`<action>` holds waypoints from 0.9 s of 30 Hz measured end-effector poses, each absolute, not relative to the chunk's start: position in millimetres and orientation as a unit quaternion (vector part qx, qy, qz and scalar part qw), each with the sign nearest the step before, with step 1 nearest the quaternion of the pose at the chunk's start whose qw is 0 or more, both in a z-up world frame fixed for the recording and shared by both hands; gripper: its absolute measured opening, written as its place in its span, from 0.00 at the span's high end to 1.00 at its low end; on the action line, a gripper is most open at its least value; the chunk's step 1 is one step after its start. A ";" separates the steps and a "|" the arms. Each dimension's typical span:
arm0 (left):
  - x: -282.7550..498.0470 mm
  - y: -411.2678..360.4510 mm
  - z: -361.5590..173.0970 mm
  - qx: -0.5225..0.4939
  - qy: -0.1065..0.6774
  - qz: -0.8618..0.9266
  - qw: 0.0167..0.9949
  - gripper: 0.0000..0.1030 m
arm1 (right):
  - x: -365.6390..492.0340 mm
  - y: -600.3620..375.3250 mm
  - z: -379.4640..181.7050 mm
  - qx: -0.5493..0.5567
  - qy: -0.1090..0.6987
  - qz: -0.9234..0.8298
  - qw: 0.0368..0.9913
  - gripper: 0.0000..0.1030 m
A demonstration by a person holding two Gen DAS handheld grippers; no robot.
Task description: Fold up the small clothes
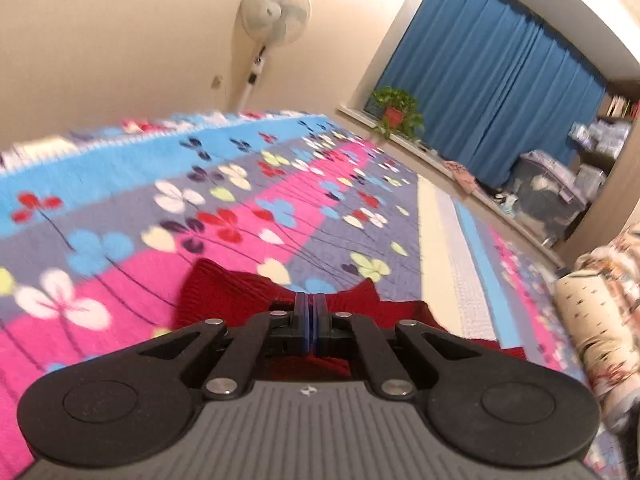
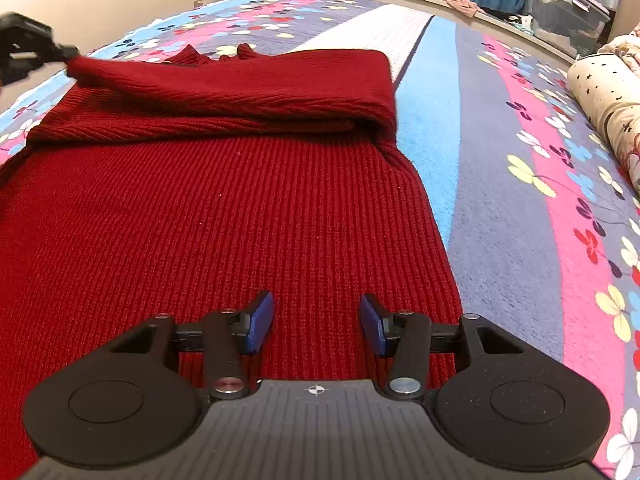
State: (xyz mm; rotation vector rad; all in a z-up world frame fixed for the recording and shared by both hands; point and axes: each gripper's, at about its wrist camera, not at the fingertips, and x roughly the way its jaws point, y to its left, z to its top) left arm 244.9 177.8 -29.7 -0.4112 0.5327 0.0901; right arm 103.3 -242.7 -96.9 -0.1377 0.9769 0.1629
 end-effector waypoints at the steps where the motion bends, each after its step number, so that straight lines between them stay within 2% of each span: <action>1: 243.4 173.9 -31.7 -0.187 0.275 0.058 0.941 0.99 | 103.3 -242.6 -96.9 -0.066 0.468 0.077 0.878 0.51; 4: 245.1 164.7 -44.1 -0.130 0.334 0.144 0.922 0.94 | 102.3 -241.7 -96.6 -0.069 0.468 0.075 0.878 0.51; 7: 236.4 150.4 -28.5 -0.078 0.282 0.148 0.945 0.87 | 101.6 -240.8 -95.2 -0.071 0.469 0.073 0.877 0.51; 9: 230.3 136.0 -20.3 -0.031 0.235 0.119 0.964 0.73 | 101.6 -240.1 -95.3 -0.074 0.469 0.073 0.877 0.51; 10: 229.6 131.2 -21.3 -0.018 0.225 0.105 0.968 0.69 | 101.6 -239.7 -95.4 -0.075 0.469 0.073 0.877 0.51; 12: 240.3 126.7 -37.3 -0.011 0.266 0.077 0.961 0.62 | 101.7 -238.6 -95.7 -0.076 0.468 0.073 0.877 0.51; 14: 264.2 129.8 -71.3 -0.020 0.391 0.045 0.919 0.61 | 101.6 -238.1 -95.8 -0.077 0.468 0.072 0.877 0.51; 16: 258.6 129.4 -73.5 -0.011 0.369 0.047 0.928 0.57 | 101.6 -238.2 -95.7 -0.077 0.468 0.072 0.877 0.51; 19: 252.9 114.7 -65.1 0.059 0.343 0.051 0.936 0.54 | 101.7 -237.8 -95.6 -0.079 0.468 0.073 0.877 0.51; 24: 255.4 118.4 -75.6 0.024 0.367 0.037 0.929 0.51 | 101.8 -236.8 -95.5 -0.081 0.468 0.072 0.877 0.50; 27: 248.7 123.3 -54.5 0.014 0.374 0.041 0.927 0.51 | 102.8 -236.9 -95.0 -0.080 0.469 0.073 0.876 0.50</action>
